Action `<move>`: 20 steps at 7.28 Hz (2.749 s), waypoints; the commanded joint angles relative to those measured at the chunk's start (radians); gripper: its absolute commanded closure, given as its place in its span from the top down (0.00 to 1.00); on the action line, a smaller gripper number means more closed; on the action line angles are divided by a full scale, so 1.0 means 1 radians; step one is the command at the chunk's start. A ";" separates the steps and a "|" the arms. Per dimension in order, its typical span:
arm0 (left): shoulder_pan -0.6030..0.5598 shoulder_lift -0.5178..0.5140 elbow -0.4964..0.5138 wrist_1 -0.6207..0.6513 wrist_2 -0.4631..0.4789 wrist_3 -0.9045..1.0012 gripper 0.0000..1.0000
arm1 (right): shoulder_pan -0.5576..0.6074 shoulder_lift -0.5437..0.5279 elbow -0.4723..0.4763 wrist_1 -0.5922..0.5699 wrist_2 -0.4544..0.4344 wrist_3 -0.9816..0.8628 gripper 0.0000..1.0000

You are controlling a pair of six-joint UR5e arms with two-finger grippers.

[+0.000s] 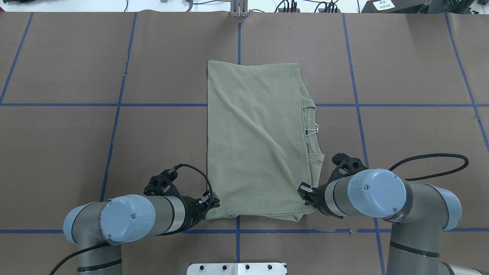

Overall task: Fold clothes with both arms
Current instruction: 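Move both grippers to the shirt's edge nearest the robot, then grasp the near edge with both grippers and fold it toward the far edge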

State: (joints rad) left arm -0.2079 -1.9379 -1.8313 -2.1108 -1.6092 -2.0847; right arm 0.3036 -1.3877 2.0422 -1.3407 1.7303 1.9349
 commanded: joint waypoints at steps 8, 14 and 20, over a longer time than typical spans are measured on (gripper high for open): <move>0.016 0.060 -0.220 0.079 0.000 -0.026 0.00 | -0.018 -0.007 0.033 0.002 0.000 0.027 0.00; -0.066 0.001 -0.396 0.206 -0.008 -0.077 0.00 | 0.050 -0.081 0.260 0.000 0.005 0.108 0.00; -0.347 -0.128 0.011 0.042 -0.020 0.184 0.00 | 0.362 0.297 -0.256 0.006 0.112 -0.129 0.00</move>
State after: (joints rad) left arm -0.5256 -2.0311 -1.9416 -1.9877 -1.6307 -1.9221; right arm 0.6330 -1.1618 1.9087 -1.3399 1.8350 1.8642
